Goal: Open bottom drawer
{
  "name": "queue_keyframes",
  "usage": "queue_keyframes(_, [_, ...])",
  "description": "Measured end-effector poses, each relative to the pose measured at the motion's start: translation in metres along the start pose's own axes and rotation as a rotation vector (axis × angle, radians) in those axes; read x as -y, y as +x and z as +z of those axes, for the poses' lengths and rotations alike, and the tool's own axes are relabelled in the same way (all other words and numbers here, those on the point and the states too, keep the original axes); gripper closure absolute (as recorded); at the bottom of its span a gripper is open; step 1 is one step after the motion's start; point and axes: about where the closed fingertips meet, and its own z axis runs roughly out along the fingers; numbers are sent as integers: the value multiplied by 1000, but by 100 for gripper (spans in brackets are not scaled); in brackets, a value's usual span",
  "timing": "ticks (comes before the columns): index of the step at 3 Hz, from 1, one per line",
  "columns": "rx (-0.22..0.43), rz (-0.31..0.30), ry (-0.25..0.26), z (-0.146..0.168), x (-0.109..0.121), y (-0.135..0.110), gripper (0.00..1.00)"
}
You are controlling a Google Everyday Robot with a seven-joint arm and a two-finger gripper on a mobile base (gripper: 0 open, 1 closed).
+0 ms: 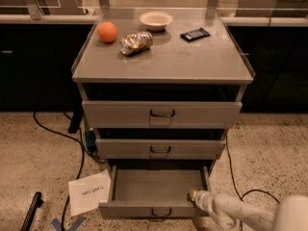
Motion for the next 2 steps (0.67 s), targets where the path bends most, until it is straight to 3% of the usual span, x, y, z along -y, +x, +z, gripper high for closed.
queue_keyframes(1, [11,-7,-10,-4,-4,2,100])
queue_keyframes(2, [88,-33,-12,-19,-9,-4,100])
